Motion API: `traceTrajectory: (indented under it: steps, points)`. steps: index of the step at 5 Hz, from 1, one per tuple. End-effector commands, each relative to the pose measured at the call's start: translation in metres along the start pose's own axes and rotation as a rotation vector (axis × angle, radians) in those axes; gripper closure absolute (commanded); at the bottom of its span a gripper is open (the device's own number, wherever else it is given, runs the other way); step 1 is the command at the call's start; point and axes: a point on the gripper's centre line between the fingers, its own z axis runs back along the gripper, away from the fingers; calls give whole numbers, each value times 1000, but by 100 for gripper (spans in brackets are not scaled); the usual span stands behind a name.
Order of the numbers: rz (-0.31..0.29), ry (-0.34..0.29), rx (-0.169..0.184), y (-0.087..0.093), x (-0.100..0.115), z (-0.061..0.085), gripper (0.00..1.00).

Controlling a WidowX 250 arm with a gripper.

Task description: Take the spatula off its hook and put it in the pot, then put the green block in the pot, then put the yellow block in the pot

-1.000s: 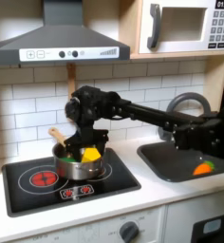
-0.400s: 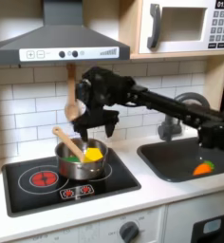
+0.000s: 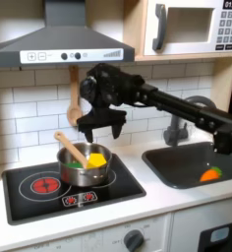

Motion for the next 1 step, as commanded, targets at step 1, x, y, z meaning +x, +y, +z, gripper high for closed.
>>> traceTrajectory:
  steps: [1]
  points:
    - [0, 0, 0, 0, 0, 0, 0]
